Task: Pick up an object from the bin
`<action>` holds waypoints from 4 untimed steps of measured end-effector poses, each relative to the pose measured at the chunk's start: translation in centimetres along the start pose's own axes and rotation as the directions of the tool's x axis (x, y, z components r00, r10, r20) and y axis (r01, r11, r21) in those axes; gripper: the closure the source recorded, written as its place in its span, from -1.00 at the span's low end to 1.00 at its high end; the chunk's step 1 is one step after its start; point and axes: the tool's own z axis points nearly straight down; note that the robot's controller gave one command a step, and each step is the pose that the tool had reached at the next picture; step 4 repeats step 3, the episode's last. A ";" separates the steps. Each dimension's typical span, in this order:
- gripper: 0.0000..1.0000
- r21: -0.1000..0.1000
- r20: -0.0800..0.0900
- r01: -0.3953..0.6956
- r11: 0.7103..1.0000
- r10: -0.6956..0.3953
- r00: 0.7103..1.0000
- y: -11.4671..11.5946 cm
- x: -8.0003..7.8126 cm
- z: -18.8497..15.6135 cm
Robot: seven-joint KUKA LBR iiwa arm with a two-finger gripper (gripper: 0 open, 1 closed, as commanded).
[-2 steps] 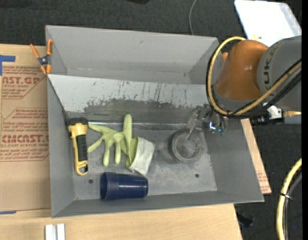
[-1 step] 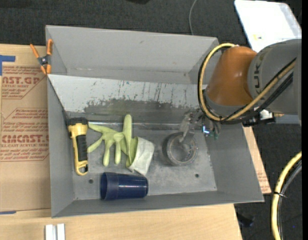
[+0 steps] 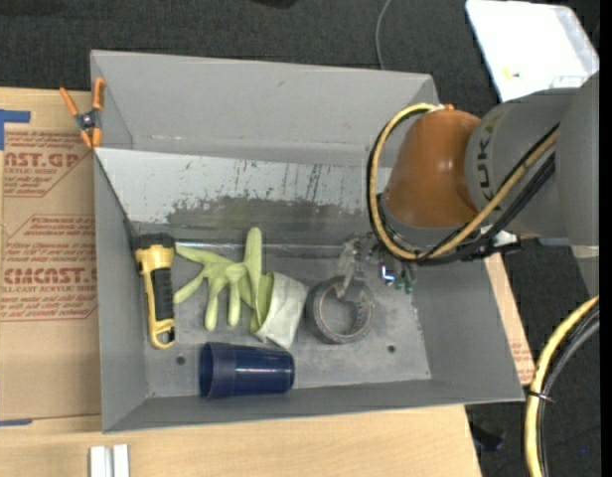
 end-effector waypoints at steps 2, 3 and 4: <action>1.00 -0.001 -0.005 0.064 0.998 -0.064 0.998 0.4 -0.2 -1.2; 1.00 -0.001 0.000 0.089 0.996 -0.089 0.996 0.8 -0.9 -8.1; 1.00 -0.001 0.000 0.089 0.996 -0.089 0.996 0.8 -0.9 -8.1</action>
Offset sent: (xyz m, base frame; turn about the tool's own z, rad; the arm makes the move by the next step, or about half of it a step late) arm -0.0014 0.0139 0.1376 -0.0137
